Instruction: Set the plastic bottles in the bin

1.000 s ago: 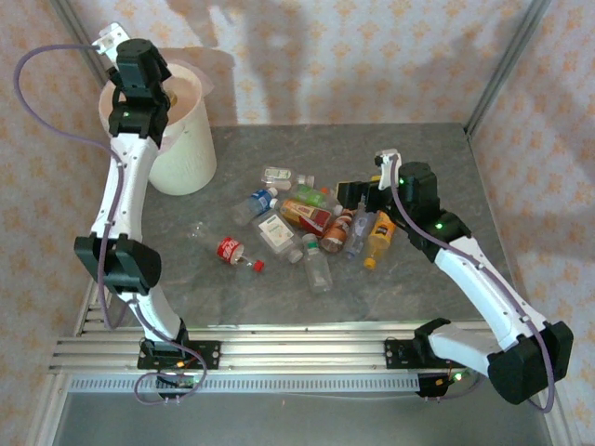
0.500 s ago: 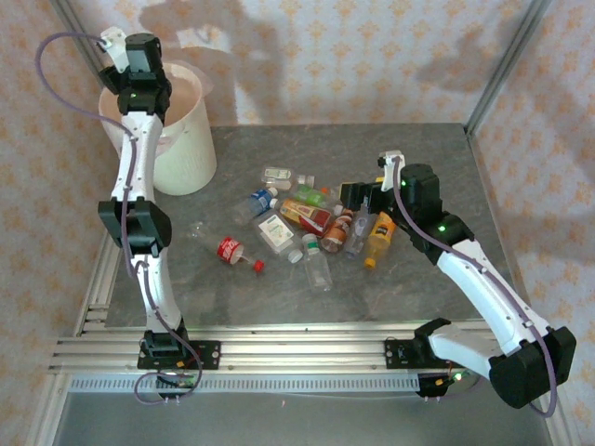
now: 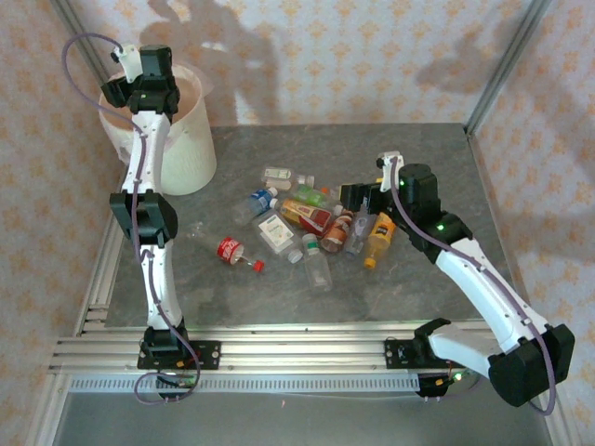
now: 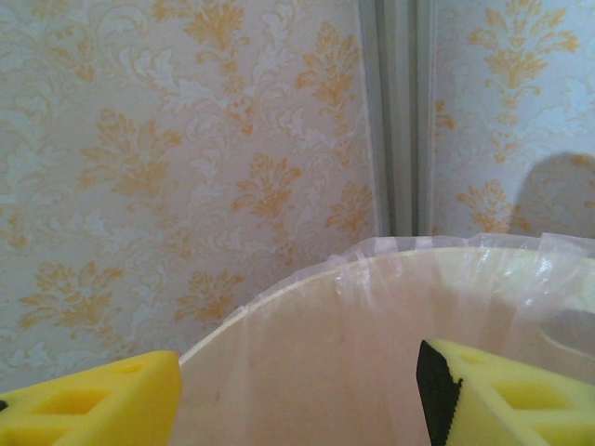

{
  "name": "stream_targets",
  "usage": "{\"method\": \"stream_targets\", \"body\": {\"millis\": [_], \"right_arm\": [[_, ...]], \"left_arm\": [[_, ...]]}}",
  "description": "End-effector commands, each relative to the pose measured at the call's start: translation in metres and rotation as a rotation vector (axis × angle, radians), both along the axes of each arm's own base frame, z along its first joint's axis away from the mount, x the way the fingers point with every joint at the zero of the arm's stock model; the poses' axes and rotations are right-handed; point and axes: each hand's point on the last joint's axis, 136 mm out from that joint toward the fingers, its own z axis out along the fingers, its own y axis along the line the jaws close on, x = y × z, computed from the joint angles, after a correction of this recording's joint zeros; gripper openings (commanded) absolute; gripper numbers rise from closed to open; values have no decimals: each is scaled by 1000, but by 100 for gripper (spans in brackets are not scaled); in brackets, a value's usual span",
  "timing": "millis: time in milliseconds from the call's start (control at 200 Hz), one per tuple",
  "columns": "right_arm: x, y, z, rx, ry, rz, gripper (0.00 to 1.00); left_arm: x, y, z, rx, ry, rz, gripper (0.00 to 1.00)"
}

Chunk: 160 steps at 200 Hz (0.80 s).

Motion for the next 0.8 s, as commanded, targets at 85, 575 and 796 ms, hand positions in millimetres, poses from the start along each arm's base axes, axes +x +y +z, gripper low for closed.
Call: {"method": "stream_targets", "body": {"millis": [85, 575, 796], "right_arm": [[2, -3, -4, -34, 7, -9, 99], [-6, -17, -3, 7, 22, -93, 99], [-2, -33, -8, 8, 13, -196, 99]], "left_arm": [[-22, 8, 18, 11, -36, 97, 79], [-49, -50, 54, -195, -178, -102, 100], [-54, -113, 65, -288, -211, -297, 100]]}}
